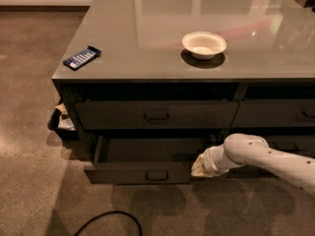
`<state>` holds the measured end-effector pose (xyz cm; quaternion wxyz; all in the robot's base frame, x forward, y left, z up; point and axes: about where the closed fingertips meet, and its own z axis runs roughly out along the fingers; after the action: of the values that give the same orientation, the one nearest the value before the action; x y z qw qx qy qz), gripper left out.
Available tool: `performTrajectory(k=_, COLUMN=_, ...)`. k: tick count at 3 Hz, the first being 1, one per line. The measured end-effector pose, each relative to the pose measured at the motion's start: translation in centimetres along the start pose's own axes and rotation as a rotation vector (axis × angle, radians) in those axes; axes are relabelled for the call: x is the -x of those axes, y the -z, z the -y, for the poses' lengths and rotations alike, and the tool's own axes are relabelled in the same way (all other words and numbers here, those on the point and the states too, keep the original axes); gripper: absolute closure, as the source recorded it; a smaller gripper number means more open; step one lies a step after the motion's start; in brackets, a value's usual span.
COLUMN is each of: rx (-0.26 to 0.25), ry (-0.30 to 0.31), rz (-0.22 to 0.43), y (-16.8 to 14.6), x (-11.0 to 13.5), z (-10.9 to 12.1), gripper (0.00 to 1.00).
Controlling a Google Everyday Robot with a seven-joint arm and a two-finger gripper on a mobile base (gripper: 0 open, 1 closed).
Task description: Open middle drawer
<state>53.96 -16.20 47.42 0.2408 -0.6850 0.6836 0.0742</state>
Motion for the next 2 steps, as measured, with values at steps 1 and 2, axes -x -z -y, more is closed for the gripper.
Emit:
performTrajectory(k=1, rx=0.003, ry=0.002, rz=-0.001, y=0.01, x=0.04, z=-0.22, gripper=0.11)
performTrajectory(k=2, rx=0.003, ry=0.002, rz=-0.001, y=0.00, x=0.04, z=-0.22, gripper=0.00)
